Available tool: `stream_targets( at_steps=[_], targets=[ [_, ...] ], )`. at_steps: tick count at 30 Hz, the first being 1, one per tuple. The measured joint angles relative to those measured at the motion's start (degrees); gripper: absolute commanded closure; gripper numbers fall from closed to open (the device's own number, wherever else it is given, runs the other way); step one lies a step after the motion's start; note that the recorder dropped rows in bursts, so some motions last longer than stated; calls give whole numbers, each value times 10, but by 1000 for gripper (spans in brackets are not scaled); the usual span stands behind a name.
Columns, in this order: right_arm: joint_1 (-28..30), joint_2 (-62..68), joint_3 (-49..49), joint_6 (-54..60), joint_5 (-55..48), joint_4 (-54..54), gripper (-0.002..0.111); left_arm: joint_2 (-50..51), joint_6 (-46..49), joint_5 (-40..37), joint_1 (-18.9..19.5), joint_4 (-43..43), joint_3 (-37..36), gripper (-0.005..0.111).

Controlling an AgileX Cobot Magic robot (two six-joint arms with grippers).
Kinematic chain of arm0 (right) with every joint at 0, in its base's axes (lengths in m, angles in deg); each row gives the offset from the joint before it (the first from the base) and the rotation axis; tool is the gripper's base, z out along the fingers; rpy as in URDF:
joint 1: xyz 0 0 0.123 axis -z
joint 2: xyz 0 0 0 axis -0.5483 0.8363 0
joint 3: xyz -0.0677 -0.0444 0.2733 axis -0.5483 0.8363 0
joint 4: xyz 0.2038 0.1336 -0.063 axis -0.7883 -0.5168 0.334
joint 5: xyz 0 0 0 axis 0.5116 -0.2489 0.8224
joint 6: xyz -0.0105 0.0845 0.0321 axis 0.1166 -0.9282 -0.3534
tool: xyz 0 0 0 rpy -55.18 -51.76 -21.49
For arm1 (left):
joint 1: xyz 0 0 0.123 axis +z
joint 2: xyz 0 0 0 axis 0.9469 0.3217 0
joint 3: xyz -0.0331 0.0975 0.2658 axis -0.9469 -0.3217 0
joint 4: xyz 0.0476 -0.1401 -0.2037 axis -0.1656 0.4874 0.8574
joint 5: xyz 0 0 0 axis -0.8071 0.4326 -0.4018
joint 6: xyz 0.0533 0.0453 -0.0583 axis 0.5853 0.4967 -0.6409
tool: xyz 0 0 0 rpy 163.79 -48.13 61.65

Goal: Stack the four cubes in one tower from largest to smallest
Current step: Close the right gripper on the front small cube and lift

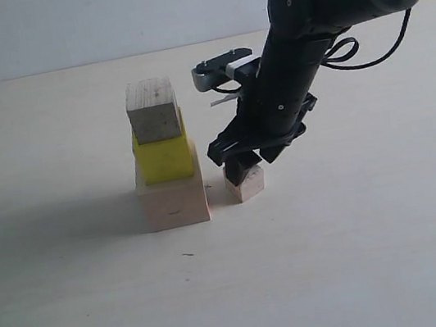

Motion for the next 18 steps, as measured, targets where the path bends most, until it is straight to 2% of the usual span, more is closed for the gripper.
stream_targets(
  at_steps=[18],
  targets=[
    [0,24,0,19,18,-29,45,0,0,0,0,0,0,107]
  ],
)
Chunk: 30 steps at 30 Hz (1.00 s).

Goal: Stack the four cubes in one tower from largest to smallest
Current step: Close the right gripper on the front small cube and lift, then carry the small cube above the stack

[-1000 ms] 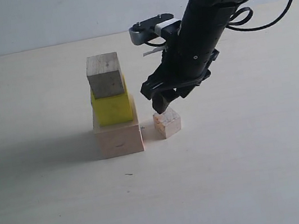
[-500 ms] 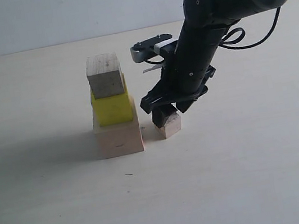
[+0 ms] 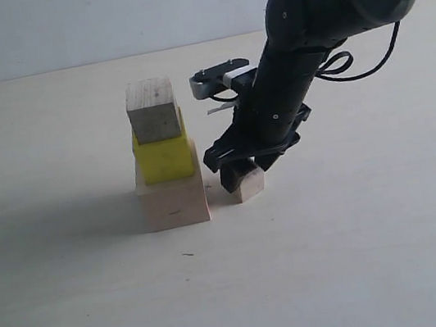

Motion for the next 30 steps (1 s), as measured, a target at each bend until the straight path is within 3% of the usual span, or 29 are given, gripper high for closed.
stream_targets(
  at_steps=[4,11,12,23,30],
  targets=[
    [0,5,0,0,7,-1,53,0,0,0,0,0,0,107],
    [0,5,0,-24,9,23,105,0,0,0,0,0,0,107],
    [0,4,0,-31,8,30,108,0,0,0,0,0,0,107],
    [1,-81,-4,-59,-13,84,108,0,0,0,0,0,0,107],
    [1,-152,-72,-101,-74,86,108,0,0,0,0,0,0,107]
  ],
)
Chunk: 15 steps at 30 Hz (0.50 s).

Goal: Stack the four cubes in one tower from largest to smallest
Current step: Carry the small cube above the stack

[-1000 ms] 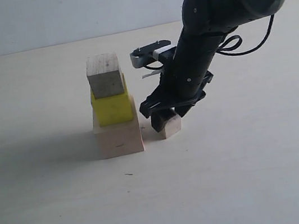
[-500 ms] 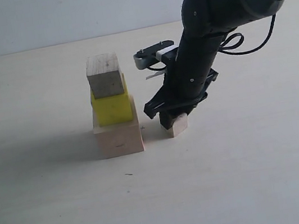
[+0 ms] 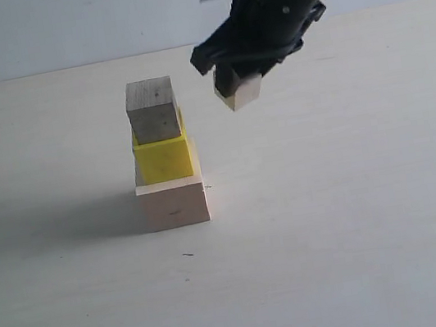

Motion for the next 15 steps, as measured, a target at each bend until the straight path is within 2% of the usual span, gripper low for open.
stream_targets(
  at_steps=[15],
  targets=[
    [-6,-24,-95,-96,-127,-41,108,0,0,10,0,0,0,107]
  ],
)
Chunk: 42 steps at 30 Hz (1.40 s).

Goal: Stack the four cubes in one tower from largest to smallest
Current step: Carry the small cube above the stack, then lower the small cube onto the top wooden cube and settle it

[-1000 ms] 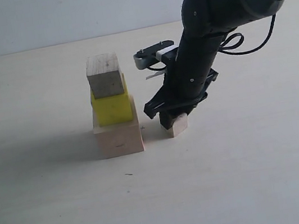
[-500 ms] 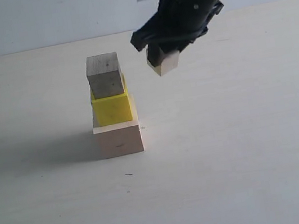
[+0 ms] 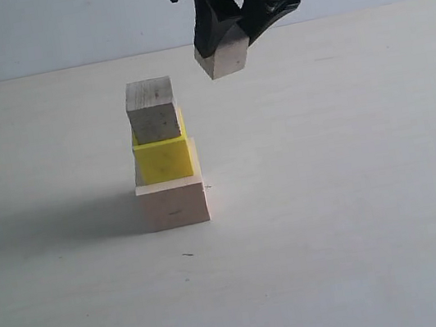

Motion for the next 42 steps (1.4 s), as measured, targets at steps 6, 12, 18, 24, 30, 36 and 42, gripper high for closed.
stream_targets(
  at_steps=[6,12,18,24,30,36,42],
  targets=[
    [-49,0,-37,-56,-31,51,108,0,0,5,0,0,0,107],
    [-84,29,-114,-126,-52,76,108,0,0,6,0,1,0,107],
    [-85,57,-156,-191,-52,77,108,0,0,6,0,6,0,107],
    [-98,59,-157,-228,-55,103,108,0,0,11,0,12,0,107],
    [-131,60,-157,-273,-55,137,108,0,0,14,0,13,0,107],
    [-136,71,-159,-328,-56,129,108,0,0,15,0,25,0,107],
    [-159,85,-159,-361,-56,160,108,0,0,16,0,30,0,107]
  ],
)
